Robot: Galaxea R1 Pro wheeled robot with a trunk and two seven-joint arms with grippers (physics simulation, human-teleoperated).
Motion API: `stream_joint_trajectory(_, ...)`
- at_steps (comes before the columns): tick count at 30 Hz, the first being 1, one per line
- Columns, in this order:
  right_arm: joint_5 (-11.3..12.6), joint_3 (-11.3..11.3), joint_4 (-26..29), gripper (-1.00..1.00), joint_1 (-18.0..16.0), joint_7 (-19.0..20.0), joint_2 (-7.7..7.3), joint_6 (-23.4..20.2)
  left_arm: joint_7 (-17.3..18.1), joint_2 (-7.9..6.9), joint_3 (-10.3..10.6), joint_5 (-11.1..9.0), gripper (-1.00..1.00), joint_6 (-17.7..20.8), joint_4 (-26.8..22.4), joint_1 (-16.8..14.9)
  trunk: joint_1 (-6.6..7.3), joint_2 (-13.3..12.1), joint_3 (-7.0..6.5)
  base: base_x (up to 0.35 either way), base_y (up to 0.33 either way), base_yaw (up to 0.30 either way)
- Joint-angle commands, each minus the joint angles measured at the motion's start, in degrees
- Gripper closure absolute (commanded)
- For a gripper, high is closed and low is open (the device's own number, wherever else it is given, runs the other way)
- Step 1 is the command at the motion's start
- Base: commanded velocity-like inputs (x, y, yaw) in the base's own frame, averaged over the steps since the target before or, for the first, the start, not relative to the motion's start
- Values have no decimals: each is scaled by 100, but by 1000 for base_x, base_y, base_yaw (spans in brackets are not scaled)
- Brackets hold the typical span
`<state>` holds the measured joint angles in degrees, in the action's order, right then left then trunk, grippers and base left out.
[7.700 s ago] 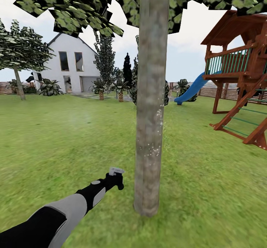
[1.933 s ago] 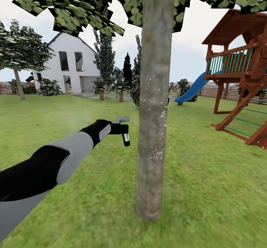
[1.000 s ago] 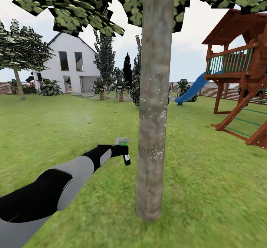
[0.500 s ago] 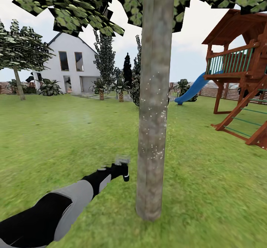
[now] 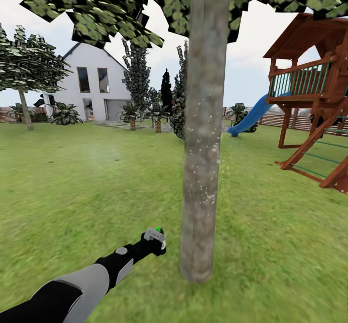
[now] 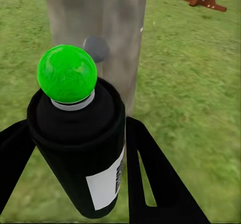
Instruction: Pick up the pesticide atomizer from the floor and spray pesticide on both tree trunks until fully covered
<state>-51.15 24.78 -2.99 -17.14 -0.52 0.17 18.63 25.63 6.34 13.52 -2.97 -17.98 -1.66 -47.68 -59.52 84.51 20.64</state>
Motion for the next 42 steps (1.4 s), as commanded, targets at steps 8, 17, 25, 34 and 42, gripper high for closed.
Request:
stream_joint_trajectory(8,16,5,0,-100,-1,-9,-7,0,-17,7,-7,-2,100,13,-1,4,0,0,0,-272,211,0)
stream_joint_trajectory(17,20,9,15,-100,-4,-26,-8,6,-46,12,-7,-2,100,14,-1,4,0,0,0,-278,194,0)
stream_joint_trajectory(25,17,9,18,-100,-1,-27,-8,9,-43,23,-7,-2,100,14,2,4,0,0,0,-230,110,0)
stream_joint_trajectory(34,19,9,32,-100,-1,-33,-23,9,-41,25,-7,-2,100,14,-1,4,0,0,0,-273,67,0)
stream_joint_trajectory(42,21,23,110,-100,-5,-91,-165,-7,-606,10,-7,-1,100,17,-18,4,0,0,0,-16,3,0)
